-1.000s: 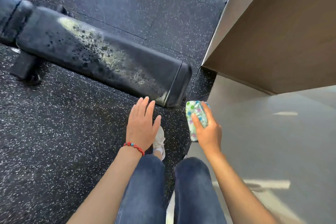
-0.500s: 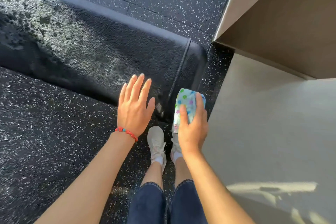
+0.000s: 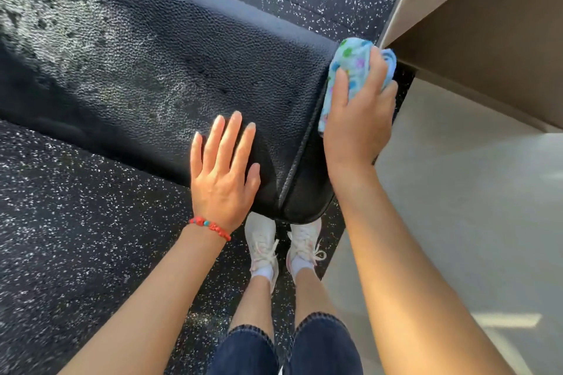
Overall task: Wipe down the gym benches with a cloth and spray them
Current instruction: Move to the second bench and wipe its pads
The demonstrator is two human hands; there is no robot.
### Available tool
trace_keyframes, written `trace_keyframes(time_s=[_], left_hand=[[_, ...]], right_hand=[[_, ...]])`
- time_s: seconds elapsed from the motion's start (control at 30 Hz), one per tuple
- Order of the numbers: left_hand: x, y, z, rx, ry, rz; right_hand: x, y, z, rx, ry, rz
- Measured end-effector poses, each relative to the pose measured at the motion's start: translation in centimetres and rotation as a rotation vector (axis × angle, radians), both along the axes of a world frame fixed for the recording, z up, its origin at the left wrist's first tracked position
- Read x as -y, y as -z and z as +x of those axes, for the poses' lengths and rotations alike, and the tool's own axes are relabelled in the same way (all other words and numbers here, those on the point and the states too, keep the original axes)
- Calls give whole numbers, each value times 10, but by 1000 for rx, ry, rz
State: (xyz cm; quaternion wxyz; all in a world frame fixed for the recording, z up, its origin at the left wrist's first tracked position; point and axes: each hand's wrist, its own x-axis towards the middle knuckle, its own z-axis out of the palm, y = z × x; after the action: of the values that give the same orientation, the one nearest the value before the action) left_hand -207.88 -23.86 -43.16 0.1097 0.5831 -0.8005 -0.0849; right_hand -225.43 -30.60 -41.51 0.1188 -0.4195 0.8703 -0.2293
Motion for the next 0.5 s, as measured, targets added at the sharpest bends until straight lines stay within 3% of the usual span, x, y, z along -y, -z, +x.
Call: trace_keyframes(time_s=[0.2,0.4,0.5], left_hand=[[2,-10,-4,9,-10,68],[6,-30,-7,3,-12,136],[12,-36,-3,-2,-34,130]], right_hand=[[-49,-8,22,-59,-117,33],[-105,-21,39,230,-122,98],[-108,-29,55,207,-105,-21]])
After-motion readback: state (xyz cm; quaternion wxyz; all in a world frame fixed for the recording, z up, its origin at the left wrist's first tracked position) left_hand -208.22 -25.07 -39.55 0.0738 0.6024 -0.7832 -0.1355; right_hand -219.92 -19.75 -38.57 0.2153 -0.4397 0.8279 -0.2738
